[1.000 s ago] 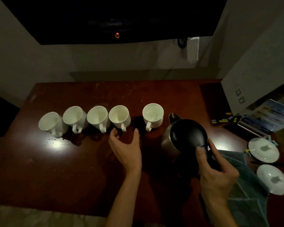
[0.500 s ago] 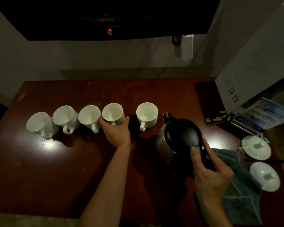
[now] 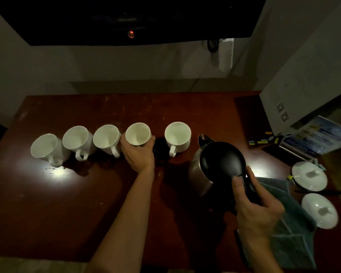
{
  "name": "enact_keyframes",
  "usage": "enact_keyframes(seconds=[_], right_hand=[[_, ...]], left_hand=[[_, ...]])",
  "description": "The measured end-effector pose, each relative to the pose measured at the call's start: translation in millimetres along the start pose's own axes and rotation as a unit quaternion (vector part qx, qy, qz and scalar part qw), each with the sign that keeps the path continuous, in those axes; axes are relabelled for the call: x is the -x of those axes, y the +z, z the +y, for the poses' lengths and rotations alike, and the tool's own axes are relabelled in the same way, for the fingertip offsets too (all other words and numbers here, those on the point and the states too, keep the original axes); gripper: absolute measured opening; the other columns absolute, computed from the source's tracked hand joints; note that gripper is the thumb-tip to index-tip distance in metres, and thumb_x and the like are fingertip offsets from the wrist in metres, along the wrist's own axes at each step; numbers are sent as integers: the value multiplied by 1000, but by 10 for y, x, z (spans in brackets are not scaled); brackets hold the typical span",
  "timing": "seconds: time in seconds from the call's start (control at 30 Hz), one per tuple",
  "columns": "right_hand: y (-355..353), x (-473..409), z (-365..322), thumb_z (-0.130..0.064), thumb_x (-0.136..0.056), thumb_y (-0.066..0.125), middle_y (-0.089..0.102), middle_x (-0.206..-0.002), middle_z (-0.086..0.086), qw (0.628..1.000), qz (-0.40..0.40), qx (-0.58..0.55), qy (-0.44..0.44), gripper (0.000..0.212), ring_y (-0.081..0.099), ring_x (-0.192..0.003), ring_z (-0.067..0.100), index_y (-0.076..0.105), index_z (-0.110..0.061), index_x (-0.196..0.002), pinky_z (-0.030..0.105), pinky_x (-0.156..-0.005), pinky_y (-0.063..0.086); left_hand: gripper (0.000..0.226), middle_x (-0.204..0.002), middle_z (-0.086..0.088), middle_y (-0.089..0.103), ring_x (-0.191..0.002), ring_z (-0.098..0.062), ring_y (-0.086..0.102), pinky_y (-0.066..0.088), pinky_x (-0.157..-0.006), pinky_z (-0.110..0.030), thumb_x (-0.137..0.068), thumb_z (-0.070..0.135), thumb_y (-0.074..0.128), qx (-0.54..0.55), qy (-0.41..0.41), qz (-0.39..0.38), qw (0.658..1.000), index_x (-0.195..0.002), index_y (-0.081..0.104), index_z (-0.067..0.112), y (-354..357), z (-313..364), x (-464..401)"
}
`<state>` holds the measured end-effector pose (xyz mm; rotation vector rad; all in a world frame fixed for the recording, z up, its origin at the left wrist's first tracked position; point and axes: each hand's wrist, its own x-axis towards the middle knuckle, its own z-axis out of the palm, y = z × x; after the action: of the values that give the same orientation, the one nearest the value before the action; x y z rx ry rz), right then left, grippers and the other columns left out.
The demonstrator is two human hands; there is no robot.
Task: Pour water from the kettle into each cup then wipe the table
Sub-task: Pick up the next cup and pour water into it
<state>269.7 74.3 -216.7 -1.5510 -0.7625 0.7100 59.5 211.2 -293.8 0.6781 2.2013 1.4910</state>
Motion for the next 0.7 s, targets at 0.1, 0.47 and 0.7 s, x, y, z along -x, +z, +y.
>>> enact_keyframes(seconds=[0.1, 0.47, 0.7], right_hand=[[-8, -3, -25, -36, -73, 72, 71, -118, 8, 1000, -7, 2, 9, 66, 71, -93, -8, 59, -5, -130, 24, -92, 57], [-88, -8, -93, -52, -72, 79, 77, -108, 16, 999, -22, 34, 17, 68, 76, -93, 23, 63, -16, -127, 53, -86, 61], [-182, 5, -207, -31, -69, 75, 75, -97, 23, 998, -66, 10, -4, 52, 68, -65, 6, 66, -20, -120, 13, -65, 57]], left_hand=[[81, -134, 1, 57, -125, -23, 53, 42, -96, -32, -67, 31, 88, -1, -7, -12, 1000, -136, 47, 25, -62, 19, 63], [75, -124, 14, 57, -118, -10, 51, 43, -95, -32, -64, 29, 90, -38, 69, -127, 989, -128, 51, 34, -664, 194, 425], [73, -123, 17, 60, -117, -8, 54, 50, -99, -41, -62, 29, 92, -52, 80, -191, 977, -125, 55, 35, -1008, 254, 529]])
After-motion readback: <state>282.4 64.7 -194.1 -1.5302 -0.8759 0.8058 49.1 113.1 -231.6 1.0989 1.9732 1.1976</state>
